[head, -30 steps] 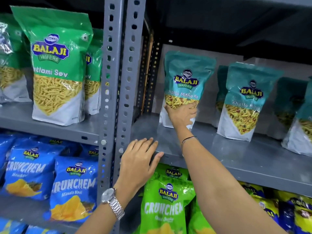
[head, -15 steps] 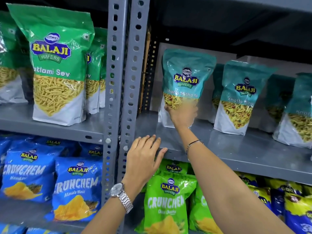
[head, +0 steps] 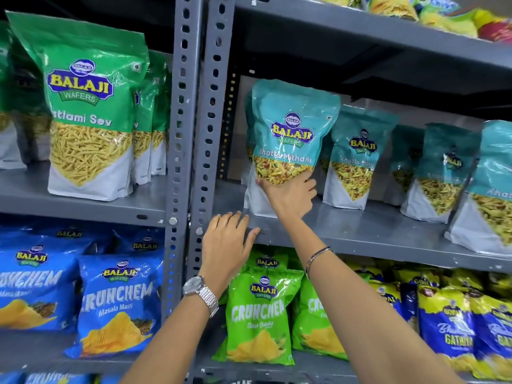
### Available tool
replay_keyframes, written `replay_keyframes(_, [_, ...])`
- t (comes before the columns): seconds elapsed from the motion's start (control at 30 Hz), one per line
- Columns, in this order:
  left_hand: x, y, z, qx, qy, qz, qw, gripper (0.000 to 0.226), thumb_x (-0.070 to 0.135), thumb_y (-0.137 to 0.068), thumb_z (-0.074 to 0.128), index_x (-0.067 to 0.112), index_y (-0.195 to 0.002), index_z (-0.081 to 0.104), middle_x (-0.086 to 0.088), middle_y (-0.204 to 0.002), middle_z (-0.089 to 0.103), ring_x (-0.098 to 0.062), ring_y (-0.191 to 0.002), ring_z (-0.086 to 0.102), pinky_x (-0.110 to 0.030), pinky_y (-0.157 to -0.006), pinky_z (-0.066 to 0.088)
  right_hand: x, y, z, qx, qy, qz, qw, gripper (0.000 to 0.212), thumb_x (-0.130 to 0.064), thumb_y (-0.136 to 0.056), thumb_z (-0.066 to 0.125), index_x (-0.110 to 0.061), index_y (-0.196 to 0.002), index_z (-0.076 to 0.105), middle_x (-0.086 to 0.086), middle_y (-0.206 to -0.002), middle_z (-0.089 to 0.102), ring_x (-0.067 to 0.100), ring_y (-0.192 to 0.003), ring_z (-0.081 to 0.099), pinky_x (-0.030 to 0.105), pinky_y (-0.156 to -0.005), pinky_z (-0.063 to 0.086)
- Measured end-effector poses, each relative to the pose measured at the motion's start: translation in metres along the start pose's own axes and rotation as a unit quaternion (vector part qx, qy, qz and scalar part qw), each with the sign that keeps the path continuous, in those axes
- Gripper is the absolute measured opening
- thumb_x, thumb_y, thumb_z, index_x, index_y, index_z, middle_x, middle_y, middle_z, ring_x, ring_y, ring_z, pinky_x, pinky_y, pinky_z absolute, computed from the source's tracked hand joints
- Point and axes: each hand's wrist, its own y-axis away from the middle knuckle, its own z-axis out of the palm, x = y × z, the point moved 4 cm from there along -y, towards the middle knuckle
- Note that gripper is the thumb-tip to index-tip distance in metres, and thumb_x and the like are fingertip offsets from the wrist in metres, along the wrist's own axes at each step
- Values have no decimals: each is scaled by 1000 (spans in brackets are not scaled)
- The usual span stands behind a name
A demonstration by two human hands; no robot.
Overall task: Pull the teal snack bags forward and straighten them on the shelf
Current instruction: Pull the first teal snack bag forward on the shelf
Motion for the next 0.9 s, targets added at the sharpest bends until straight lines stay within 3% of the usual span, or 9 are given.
replay_keyframes(0.43, [1,-2,-5,-22,-14,5,1000,55,46,-87,38,5,-93,73,-13,-95,73,-28,-88,68,-38,-80,50,-3,25,-25,12,22,-2,1000,119,-66,-56,78,-6,-144,23,13,-134,44,32,-125,45,43,-91,47])
replay_keyframes(0.9, [0,-2,-3,-33,-23,12,999,54,47,-88,37,6,-93,72,-12,-94,72,-27,-88,67,-37,-83,36,3,24,-26,11,28,-12,999,121,-70,-54,77,-7,-144,24,13,-133,45,33,-125,46,44,-91,46])
